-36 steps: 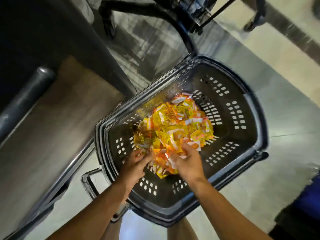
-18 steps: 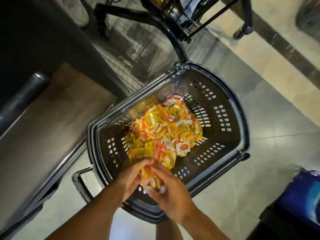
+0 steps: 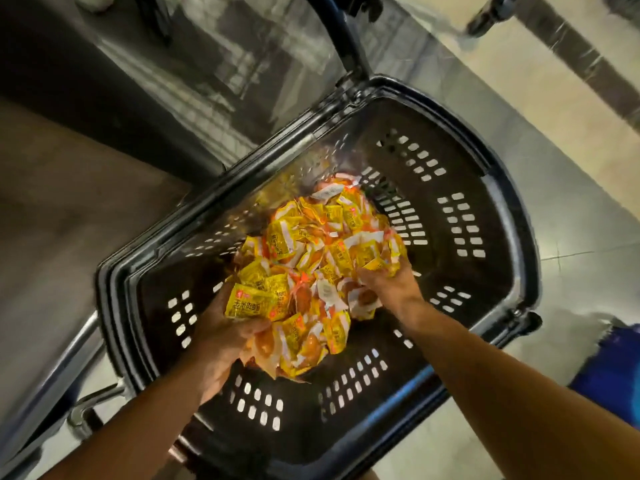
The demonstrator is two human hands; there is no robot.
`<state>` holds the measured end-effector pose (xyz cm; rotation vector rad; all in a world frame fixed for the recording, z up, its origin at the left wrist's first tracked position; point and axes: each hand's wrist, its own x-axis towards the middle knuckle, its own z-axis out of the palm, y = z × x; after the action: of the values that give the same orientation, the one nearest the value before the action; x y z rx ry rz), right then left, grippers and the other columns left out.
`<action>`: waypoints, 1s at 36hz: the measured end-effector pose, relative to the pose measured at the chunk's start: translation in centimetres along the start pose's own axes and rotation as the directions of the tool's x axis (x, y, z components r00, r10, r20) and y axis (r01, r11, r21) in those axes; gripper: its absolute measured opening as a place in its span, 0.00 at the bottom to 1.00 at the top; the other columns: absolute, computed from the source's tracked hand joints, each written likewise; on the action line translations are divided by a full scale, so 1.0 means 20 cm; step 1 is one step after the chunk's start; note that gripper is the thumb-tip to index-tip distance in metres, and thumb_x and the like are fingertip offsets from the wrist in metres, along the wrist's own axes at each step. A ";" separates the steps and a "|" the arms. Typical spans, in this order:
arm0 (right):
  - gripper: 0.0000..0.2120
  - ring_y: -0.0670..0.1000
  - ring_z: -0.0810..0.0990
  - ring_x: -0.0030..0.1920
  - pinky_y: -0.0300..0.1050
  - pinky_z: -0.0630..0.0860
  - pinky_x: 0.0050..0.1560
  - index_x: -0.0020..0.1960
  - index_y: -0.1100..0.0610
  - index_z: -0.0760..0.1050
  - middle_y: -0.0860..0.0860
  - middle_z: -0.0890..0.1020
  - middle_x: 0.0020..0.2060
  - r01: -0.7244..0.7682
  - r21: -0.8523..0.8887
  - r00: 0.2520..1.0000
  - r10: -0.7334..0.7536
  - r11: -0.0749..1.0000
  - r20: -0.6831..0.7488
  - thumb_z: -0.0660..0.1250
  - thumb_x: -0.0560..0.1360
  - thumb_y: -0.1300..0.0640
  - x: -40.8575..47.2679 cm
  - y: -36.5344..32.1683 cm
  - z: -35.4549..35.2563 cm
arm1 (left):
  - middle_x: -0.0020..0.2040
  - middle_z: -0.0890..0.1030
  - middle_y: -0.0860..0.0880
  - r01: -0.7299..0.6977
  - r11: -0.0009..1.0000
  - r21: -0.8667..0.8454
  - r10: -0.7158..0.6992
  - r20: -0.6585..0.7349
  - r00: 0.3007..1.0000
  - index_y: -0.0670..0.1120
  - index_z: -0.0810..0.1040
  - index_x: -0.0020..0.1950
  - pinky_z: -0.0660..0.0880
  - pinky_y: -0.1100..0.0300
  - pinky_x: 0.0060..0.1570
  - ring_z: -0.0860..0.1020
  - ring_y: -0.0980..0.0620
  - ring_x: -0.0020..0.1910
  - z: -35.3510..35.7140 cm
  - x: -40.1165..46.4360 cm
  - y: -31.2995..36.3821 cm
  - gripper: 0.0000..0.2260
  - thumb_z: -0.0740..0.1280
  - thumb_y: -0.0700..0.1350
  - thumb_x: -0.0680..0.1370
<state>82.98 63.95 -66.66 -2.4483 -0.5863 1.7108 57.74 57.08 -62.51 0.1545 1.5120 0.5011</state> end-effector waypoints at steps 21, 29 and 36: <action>0.37 0.65 0.78 0.63 0.56 0.75 0.60 0.73 0.56 0.61 0.59 0.78 0.63 0.117 -0.643 0.971 -0.224 0.757 -0.087 0.75 0.73 0.47 0.31 0.02 0.03 | 0.52 0.86 0.47 -0.040 0.991 0.126 0.027 0.101 0.995 0.54 0.75 0.67 0.81 0.60 0.36 0.86 0.48 0.49 -0.02 0.13 -0.03 0.28 0.72 0.30 0.72; 0.27 0.64 0.78 0.63 0.57 0.75 0.66 0.71 0.56 0.66 0.61 0.79 0.61 0.035 -0.475 0.980 -0.123 0.879 -0.156 0.71 0.76 0.53 0.01 0.04 -0.07 | 0.53 0.86 0.45 0.011 0.988 0.155 -0.011 -0.003 1.000 0.55 0.74 0.66 0.80 0.52 0.36 0.85 0.45 0.49 0.04 -0.05 0.06 0.30 0.69 0.26 0.74; 0.17 0.60 0.78 0.64 0.56 0.74 0.67 0.65 0.59 0.76 0.60 0.79 0.62 0.012 -0.417 0.992 -0.064 0.909 -0.109 0.70 0.79 0.54 -0.18 -0.02 -0.05 | 0.50 0.86 0.44 0.020 0.992 0.127 -0.012 -0.061 0.998 0.52 0.73 0.70 0.79 0.52 0.36 0.84 0.44 0.47 0.03 -0.18 0.06 0.31 0.69 0.26 0.73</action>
<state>82.76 63.09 -62.98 -2.7684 -1.0745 1.5360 58.21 56.87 -58.59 0.2286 1.6033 0.3989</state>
